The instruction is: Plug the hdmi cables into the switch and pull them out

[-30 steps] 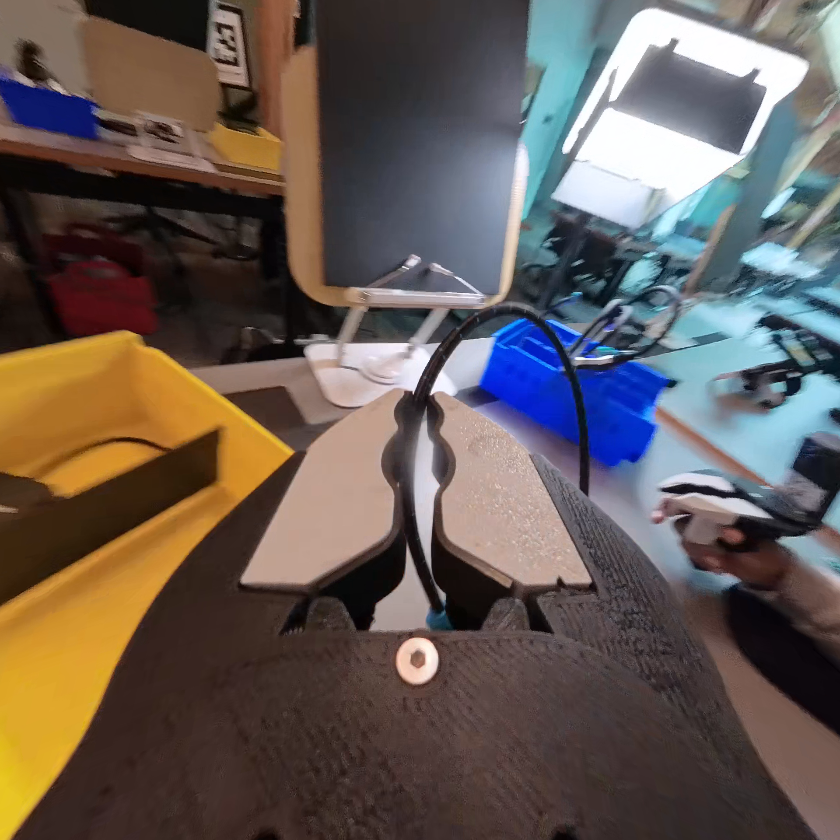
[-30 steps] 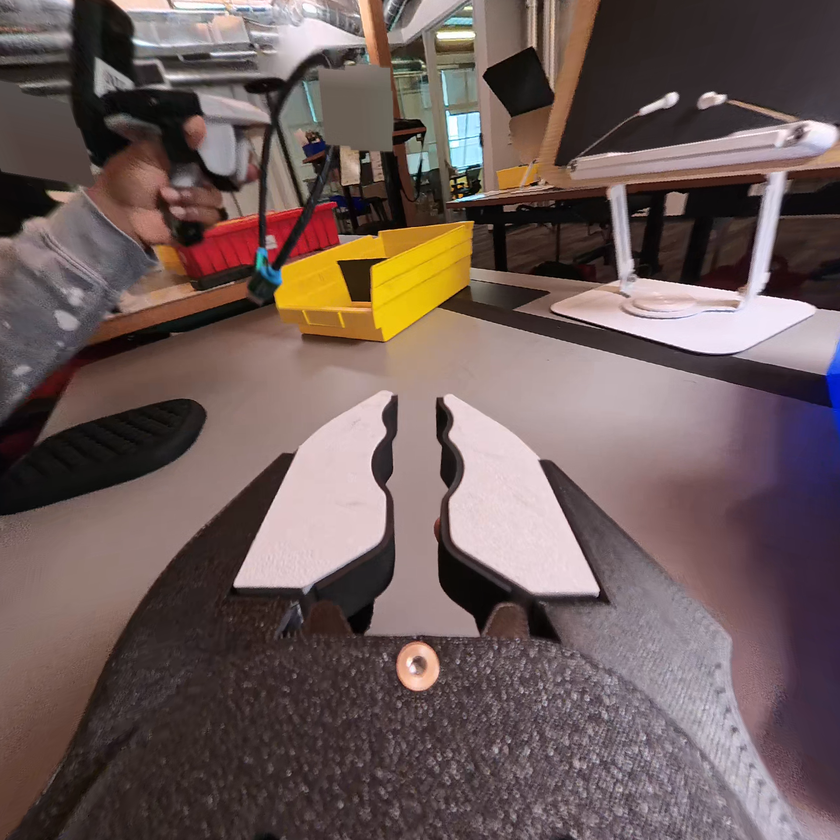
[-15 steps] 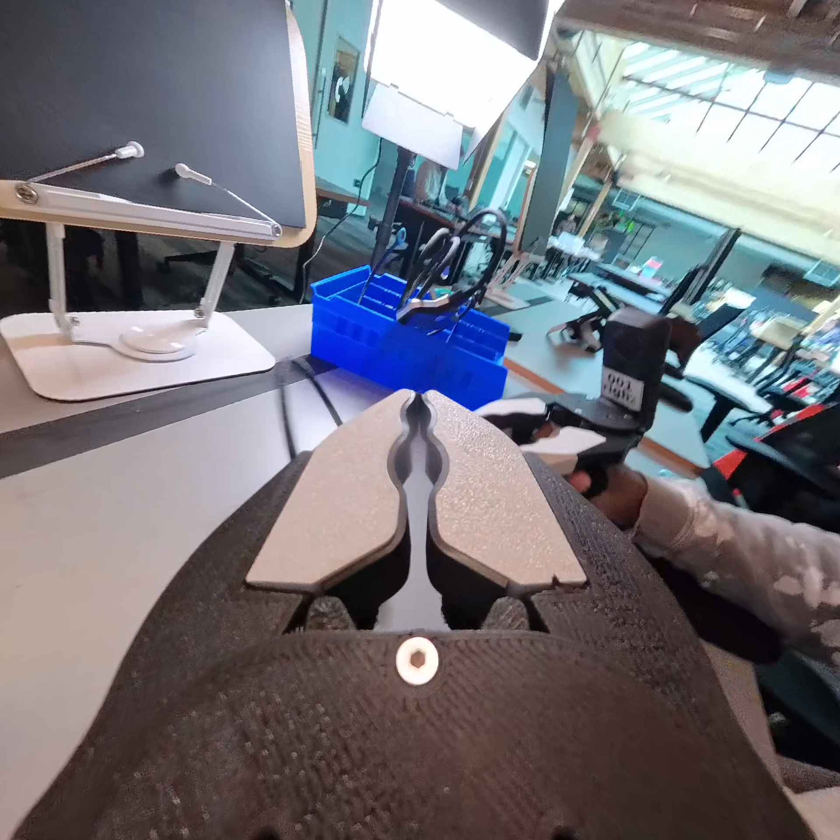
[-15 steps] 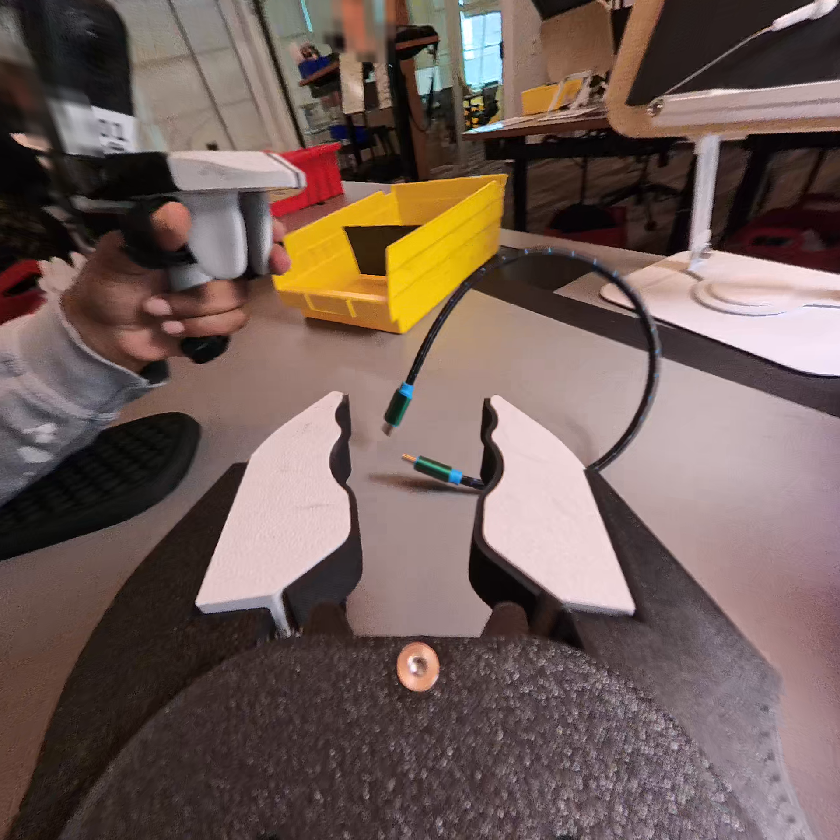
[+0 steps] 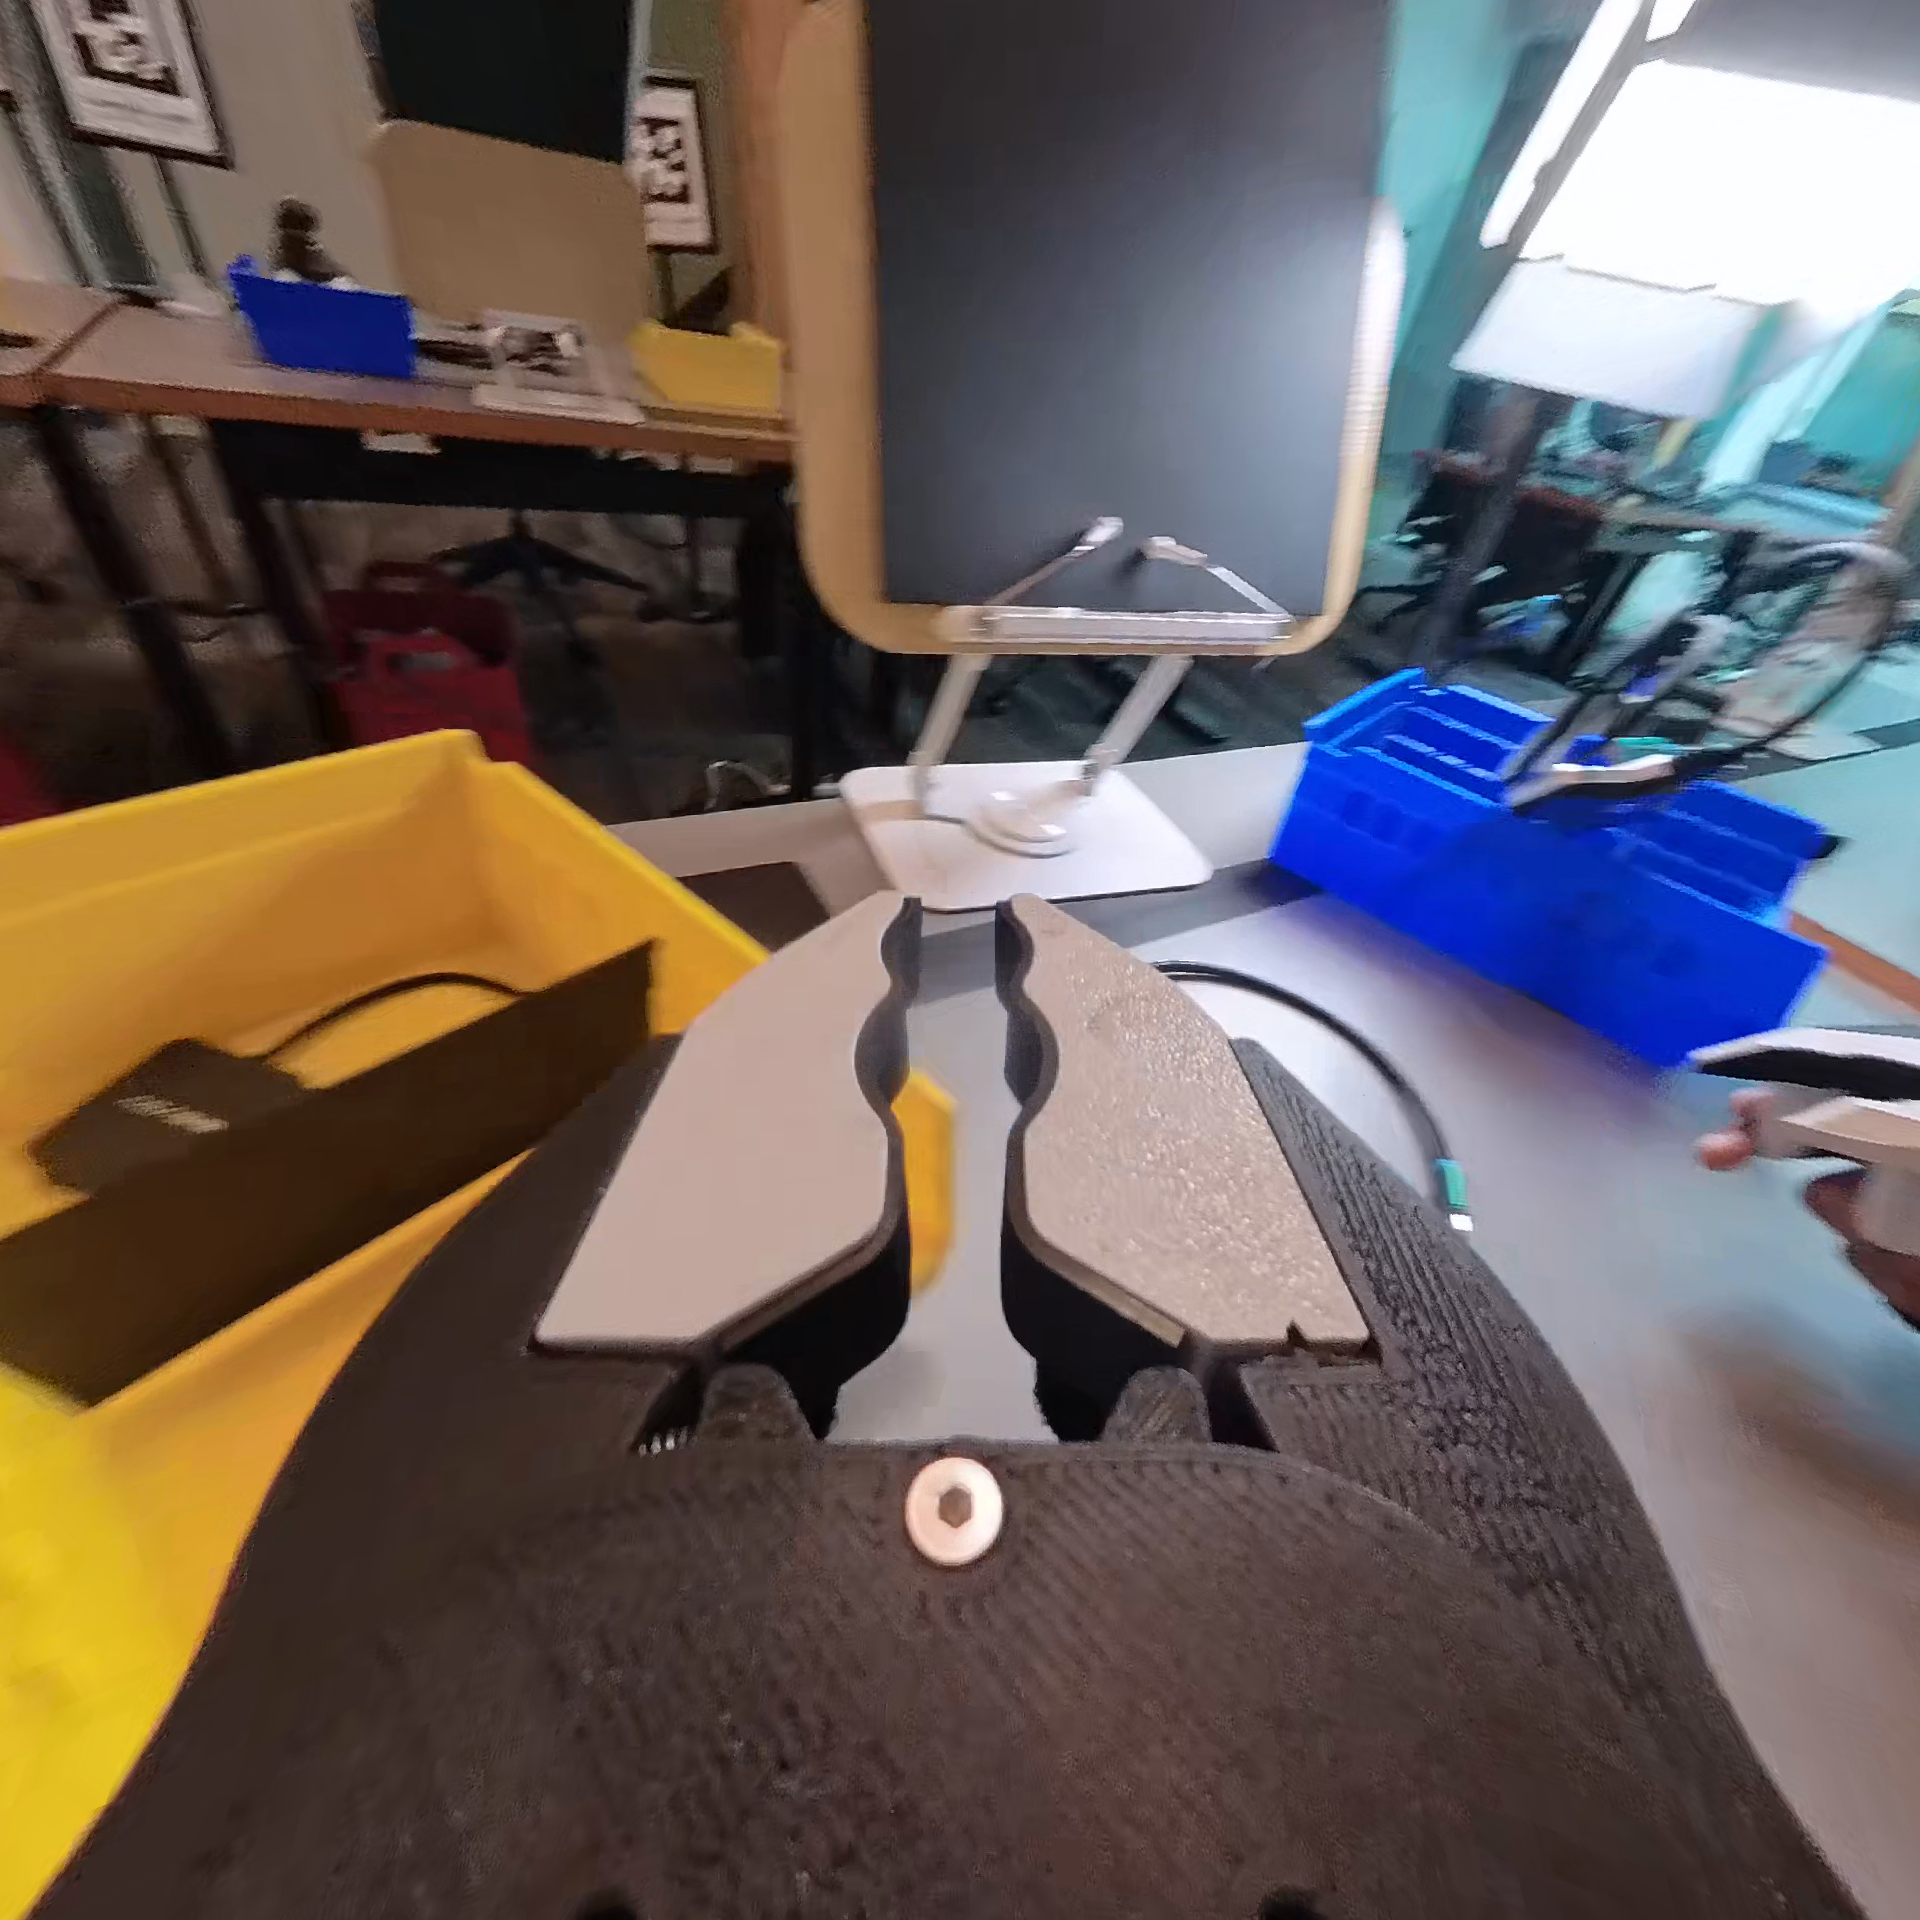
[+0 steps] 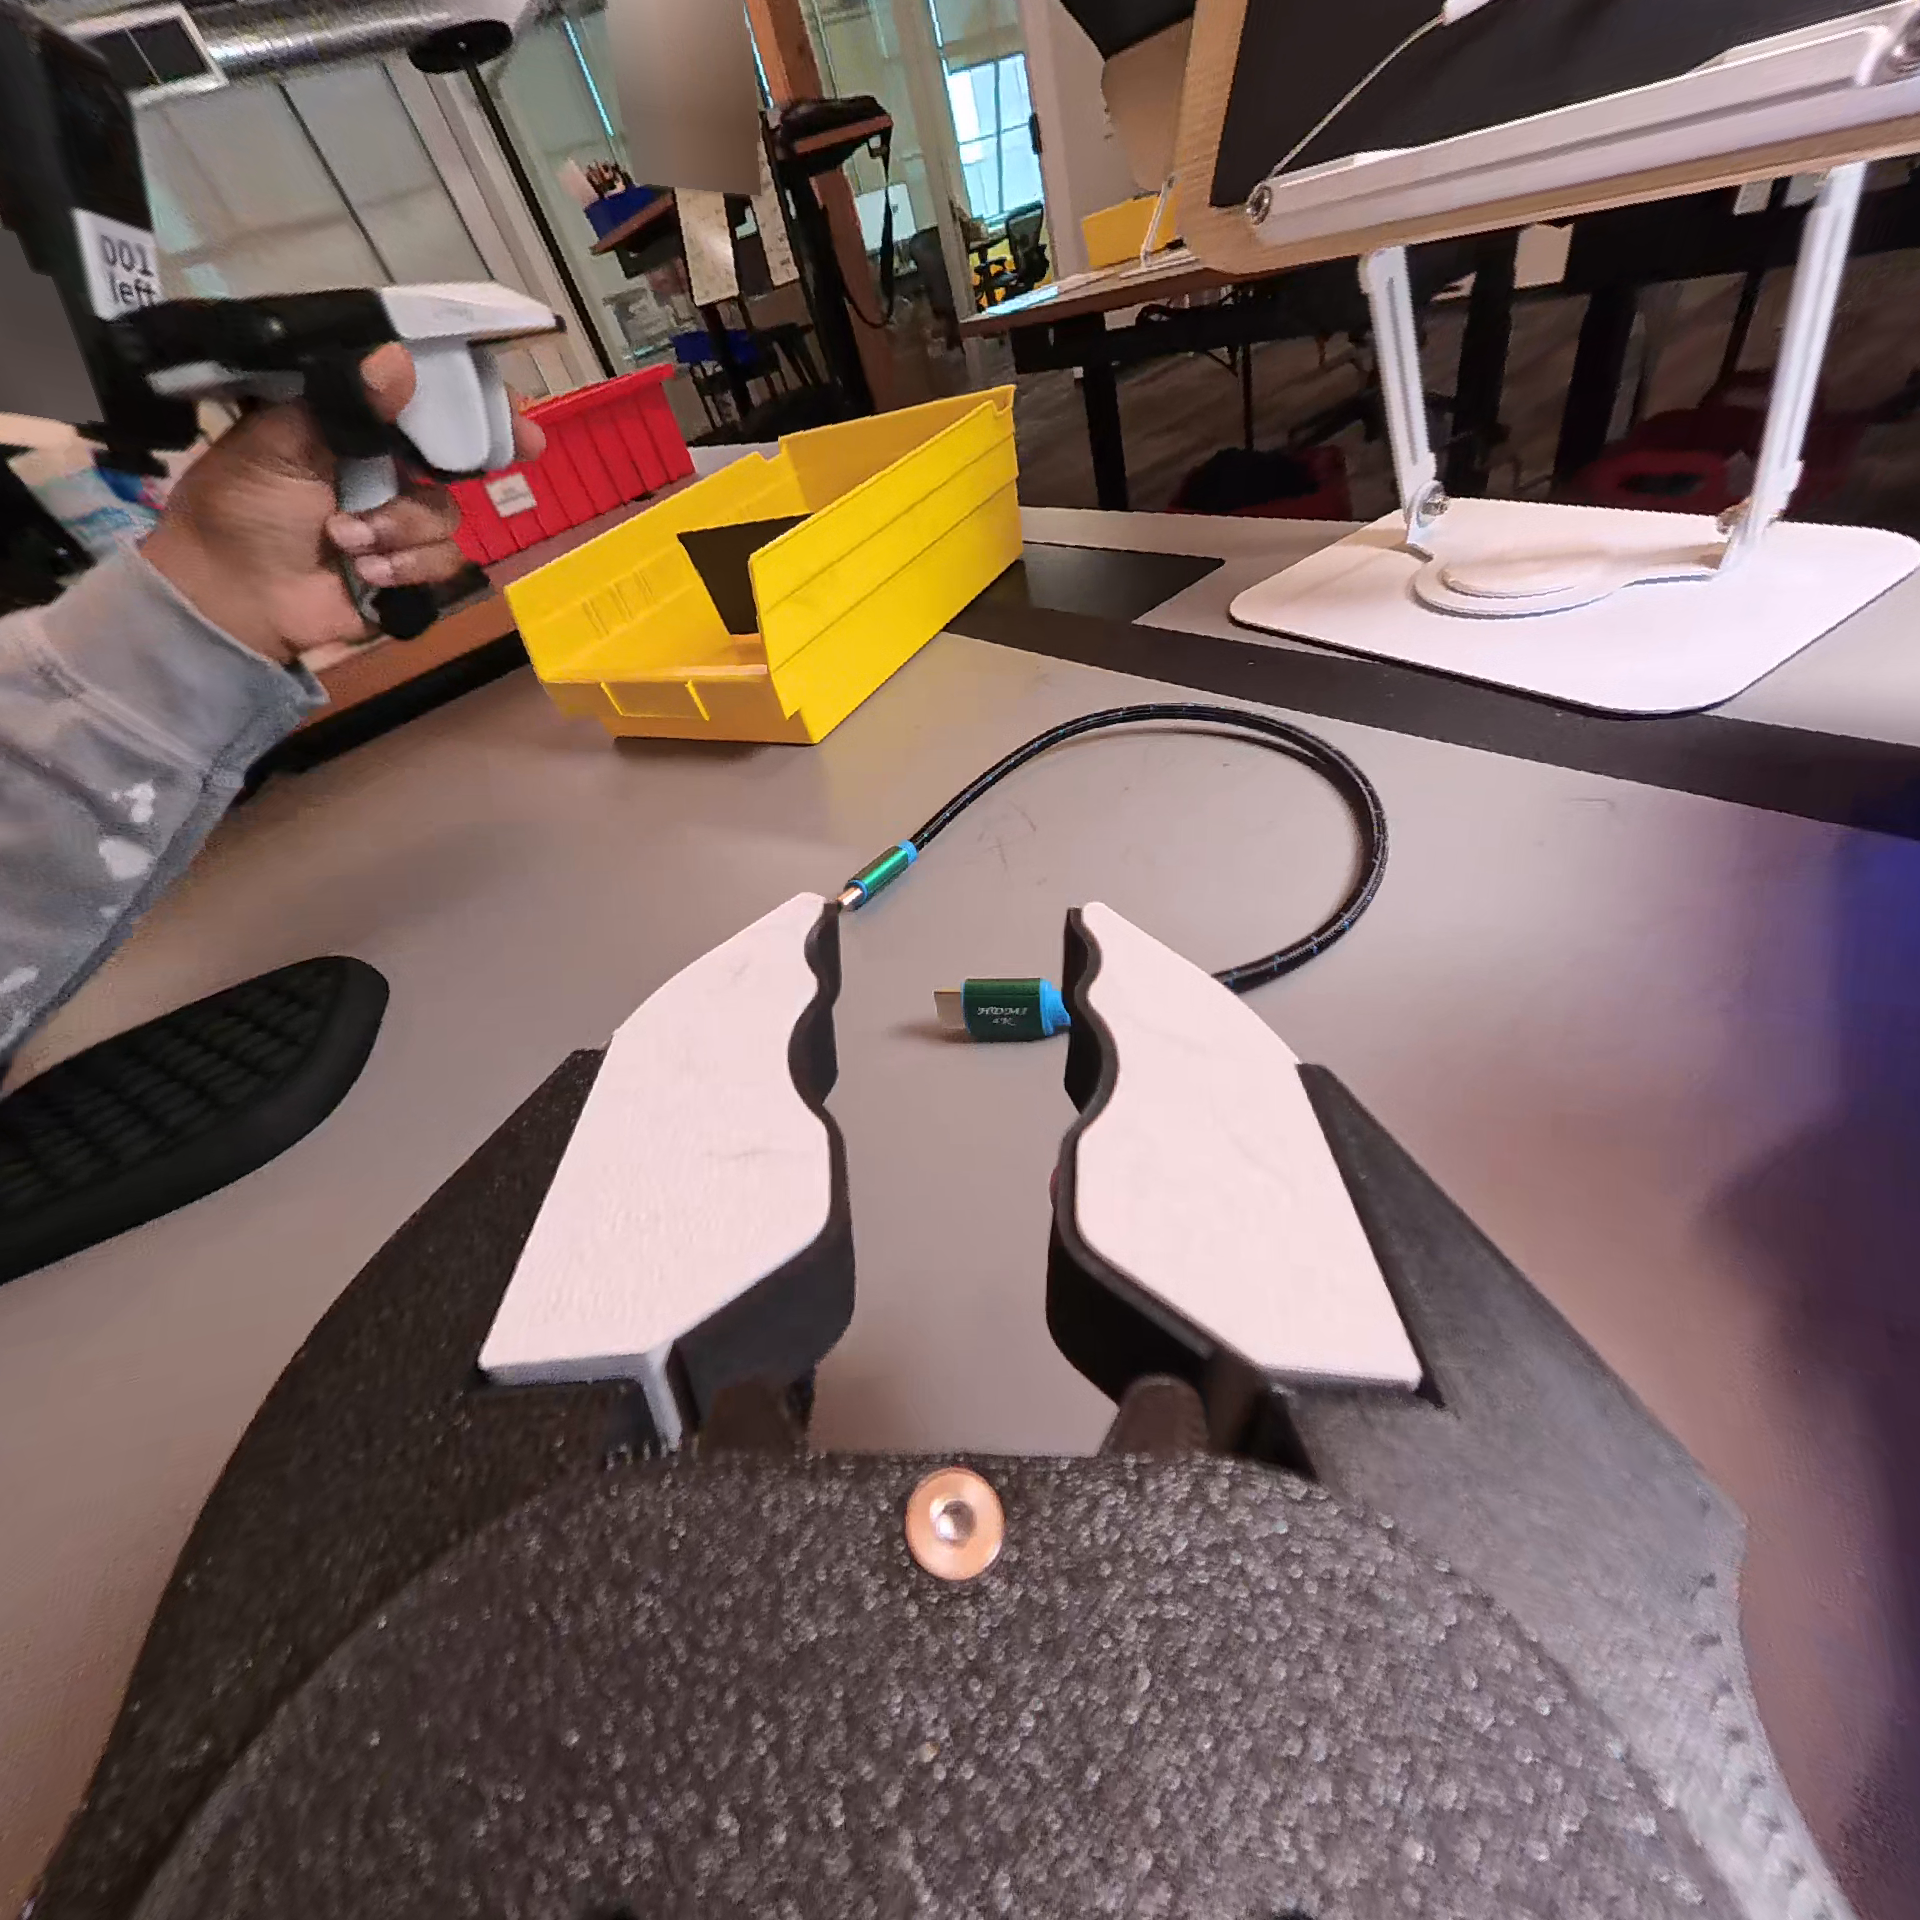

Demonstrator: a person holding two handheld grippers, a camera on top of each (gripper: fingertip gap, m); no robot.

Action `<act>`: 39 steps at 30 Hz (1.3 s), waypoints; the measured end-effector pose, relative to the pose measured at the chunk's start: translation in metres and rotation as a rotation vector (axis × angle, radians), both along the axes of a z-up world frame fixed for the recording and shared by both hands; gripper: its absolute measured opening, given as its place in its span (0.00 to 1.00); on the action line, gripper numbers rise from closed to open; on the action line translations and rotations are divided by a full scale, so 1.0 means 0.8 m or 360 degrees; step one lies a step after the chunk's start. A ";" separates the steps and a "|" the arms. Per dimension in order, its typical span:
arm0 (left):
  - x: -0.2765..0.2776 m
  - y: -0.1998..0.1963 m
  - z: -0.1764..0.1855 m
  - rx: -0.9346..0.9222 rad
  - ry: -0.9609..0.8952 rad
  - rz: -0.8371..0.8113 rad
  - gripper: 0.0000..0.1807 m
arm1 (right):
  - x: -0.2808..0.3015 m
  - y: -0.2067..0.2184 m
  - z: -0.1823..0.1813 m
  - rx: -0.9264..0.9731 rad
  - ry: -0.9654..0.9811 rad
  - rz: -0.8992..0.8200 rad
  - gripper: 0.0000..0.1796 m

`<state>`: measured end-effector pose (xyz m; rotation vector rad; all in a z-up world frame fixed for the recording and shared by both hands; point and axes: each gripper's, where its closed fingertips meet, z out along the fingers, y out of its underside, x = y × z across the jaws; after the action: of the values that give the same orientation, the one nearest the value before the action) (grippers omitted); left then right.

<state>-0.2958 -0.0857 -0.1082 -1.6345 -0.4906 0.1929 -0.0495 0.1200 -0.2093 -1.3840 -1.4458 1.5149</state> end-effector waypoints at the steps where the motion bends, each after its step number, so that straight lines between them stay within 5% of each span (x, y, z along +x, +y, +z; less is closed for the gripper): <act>1: -0.020 -0.009 0.002 -0.0048 -0.0002 0.0046 0.08 | 0.001 0.002 0.000 -0.0003 0.0003 -0.0003 0.22; 6: -0.094 -0.040 -0.008 -0.0328 -0.0041 0.0208 0.11 | 0.000 -0.005 -0.006 0.0022 -0.0014 0.0036 0.21; 14: -0.116 -0.035 -0.050 -0.0681 0.0018 0.0228 0.13 | -0.008 -0.027 -0.034 0.0195 -0.0107 0.0134 0.20; 39: -0.131 -0.041 -0.082 -0.0787 -0.0102 0.0267 0.17 | -0.003 -0.027 -0.035 0.0204 -0.0100 0.0150 0.18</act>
<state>-0.4005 -0.1181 -0.1740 -2.0858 -0.6667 0.4128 -0.0521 0.0985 -0.2374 -1.3138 -1.6380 1.4206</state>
